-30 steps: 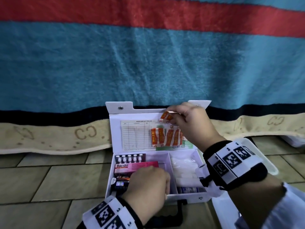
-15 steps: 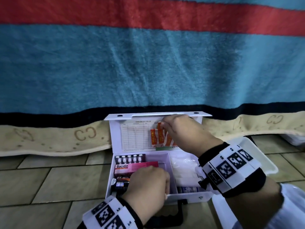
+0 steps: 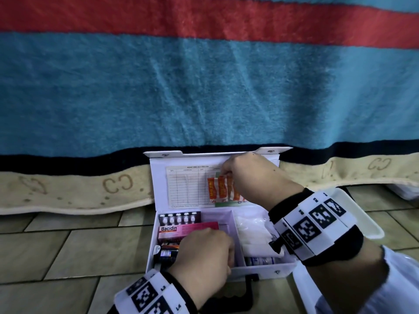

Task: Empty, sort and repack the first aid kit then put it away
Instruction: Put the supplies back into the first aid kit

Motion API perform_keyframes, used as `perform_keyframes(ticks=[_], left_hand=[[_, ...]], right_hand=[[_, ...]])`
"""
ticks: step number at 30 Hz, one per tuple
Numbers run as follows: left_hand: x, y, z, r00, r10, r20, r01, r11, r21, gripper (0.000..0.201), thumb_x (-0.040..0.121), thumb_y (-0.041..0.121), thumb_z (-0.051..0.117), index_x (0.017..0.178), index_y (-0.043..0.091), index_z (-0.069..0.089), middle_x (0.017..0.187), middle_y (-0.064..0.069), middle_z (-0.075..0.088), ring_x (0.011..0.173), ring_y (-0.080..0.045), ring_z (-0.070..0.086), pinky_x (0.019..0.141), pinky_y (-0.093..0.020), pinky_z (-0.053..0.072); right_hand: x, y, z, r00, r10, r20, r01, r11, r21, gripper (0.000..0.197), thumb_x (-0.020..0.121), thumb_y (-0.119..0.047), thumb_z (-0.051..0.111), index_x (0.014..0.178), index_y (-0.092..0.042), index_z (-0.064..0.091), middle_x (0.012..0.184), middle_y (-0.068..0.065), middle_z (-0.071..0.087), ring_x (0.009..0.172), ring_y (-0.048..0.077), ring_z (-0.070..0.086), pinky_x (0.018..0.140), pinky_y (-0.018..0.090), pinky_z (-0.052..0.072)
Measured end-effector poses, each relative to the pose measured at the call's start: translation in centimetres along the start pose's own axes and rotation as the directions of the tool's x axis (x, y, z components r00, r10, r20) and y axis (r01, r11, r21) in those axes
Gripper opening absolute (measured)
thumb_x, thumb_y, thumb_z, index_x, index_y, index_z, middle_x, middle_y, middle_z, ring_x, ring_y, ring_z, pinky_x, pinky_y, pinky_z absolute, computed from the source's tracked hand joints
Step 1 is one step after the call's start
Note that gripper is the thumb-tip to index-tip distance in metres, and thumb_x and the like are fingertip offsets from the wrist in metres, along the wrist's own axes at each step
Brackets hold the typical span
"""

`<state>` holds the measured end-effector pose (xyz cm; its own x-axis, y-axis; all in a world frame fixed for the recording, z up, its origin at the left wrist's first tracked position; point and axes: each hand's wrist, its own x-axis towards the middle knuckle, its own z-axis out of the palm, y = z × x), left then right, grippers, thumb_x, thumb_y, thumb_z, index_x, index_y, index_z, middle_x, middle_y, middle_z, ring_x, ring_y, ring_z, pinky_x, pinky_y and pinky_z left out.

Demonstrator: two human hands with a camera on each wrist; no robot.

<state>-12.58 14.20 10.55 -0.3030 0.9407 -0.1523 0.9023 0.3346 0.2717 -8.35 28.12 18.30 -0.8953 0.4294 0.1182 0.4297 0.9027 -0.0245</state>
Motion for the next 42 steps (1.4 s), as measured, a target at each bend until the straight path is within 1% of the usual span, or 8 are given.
perform_keyframes(ticks=[10, 15, 19, 26, 30, 34, 39, 42], left_hand=[[-0.1, 0.0, 0.1, 1.0, 0.007, -0.02, -0.007, 1.0, 0.023, 0.011, 0.078, 0.019, 0.064, 0.087, 0.023, 0.068, 0.093, 0.003, 0.071, 0.097, -0.019, 0.062, 0.082, -0.028, 0.05], [-0.2, 0.0, 0.0, 0.999, 0.019, -0.028, -0.019, 1.0, -0.008, 0.016, 0.075, 0.011, 0.061, 0.083, 0.023, 0.068, 0.089, 0.006, 0.072, 0.094, -0.014, 0.063, 0.083, -0.029, 0.051], [-0.3, 0.1, -0.1, 0.999, 0.031, -0.019, -0.031, 0.999, -0.008, 0.021, 0.074, 0.007, 0.057, 0.083, 0.023, 0.067, 0.085, 0.009, 0.071, 0.095, -0.012, 0.063, 0.084, -0.031, 0.051], [-0.3, 0.3, -0.4, 1.0, 0.022, -0.017, -0.022, 1.0, -0.004, 0.018, 0.074, 0.01, 0.06, 0.084, 0.023, 0.067, 0.075, 0.012, 0.062, 0.093, -0.01, 0.063, 0.082, -0.027, 0.05], [-0.2, 0.4, -0.6, 1.0, 0.0, 0.0, 0.0, 1.0, -0.031, 0.012, 0.077, 0.013, 0.064, 0.084, 0.022, 0.068, 0.089, 0.009, 0.072, 0.092, -0.009, 0.064, 0.083, -0.026, 0.05], [-0.3, 0.3, -0.7, 1.0, -0.004, -0.005, 0.004, 0.999, -0.044, 0.017, 0.077, 0.01, 0.065, 0.071, 0.026, 0.064, 0.083, 0.011, 0.072, 0.085, -0.003, 0.064, 0.075, -0.02, 0.048], [-0.3, 0.5, -0.7, 1.0, -0.006, 0.005, 0.006, 0.998, -0.069, 0.017, 0.078, 0.013, 0.065, 0.071, 0.028, 0.062, 0.069, 0.014, 0.064, 0.084, -0.003, 0.062, 0.076, -0.021, 0.048], [-0.3, 0.4, -0.9, 1.0, 0.017, 0.003, -0.016, 0.999, -0.032, 0.015, 0.079, 0.014, 0.065, 0.073, 0.028, 0.063, 0.075, 0.014, 0.069, 0.083, -0.003, 0.062, 0.073, -0.022, 0.047]], right_hand=[[0.0, 0.1, 1.8, 0.99, -0.02, -0.136, 0.015, 0.999, -0.032, 0.03, 0.087, -0.012, 0.052, 0.107, -0.025, 0.069, 0.11, -0.001, 0.056, 0.106, 0.023, 0.049, 0.09, 0.032, 0.037], [-0.3, 3.4, -0.1, 0.972, 0.141, -0.186, -0.1, 0.972, 0.215, 0.035, 0.081, -0.002, 0.057, 0.102, -0.025, 0.071, 0.103, -0.002, 0.067, 0.098, 0.02, 0.062, 0.086, 0.03, 0.05], [-1.3, 6.2, -0.9, 0.975, 0.193, -0.107, -0.178, 0.974, 0.141, 0.029, 0.081, -0.005, 0.057, 0.088, -0.027, 0.074, 0.097, -0.003, 0.071, 0.092, 0.022, 0.064, 0.081, 0.034, 0.053], [-2.0, 6.1, 0.1, 0.994, 0.084, -0.066, -0.076, 0.991, 0.115, 0.033, 0.085, -0.008, 0.054, 0.1, -0.032, 0.071, 0.113, -0.009, 0.064, 0.111, 0.014, 0.055, 0.095, 0.03, 0.043], [-2.3, 5.6, 0.4, 0.995, 0.099, 0.003, -0.099, 0.994, 0.037, 0.04, 0.086, -0.008, 0.05, 0.111, -0.037, 0.06, 0.126, -0.013, 0.053, 0.123, 0.013, 0.04, 0.098, 0.033, 0.033], [-4.0, 5.5, -0.5, 0.988, 0.147, -0.052, -0.14, 0.984, 0.113, 0.036, 0.088, -0.01, 0.054, 0.115, -0.033, 0.062, 0.125, -0.01, 0.055, 0.122, 0.014, 0.046, 0.101, 0.031, 0.034], [-11.7, 7.3, -2.8, 0.942, 0.321, -0.097, -0.27, 0.898, 0.346, 0.021, 0.087, -0.01, 0.061, 0.101, -0.023, 0.071, 0.096, -0.007, 0.066, 0.089, 0.009, 0.06, 0.072, 0.008, 0.039], [-16.8, 9.0, -1.9, 0.88, 0.472, -0.058, -0.433, 0.845, 0.314, 0.015, 0.084, -0.014, 0.065, 0.087, -0.027, 0.071, 0.082, -0.006, 0.069, 0.076, 0.008, 0.062, 0.06, 0.006, 0.039]])
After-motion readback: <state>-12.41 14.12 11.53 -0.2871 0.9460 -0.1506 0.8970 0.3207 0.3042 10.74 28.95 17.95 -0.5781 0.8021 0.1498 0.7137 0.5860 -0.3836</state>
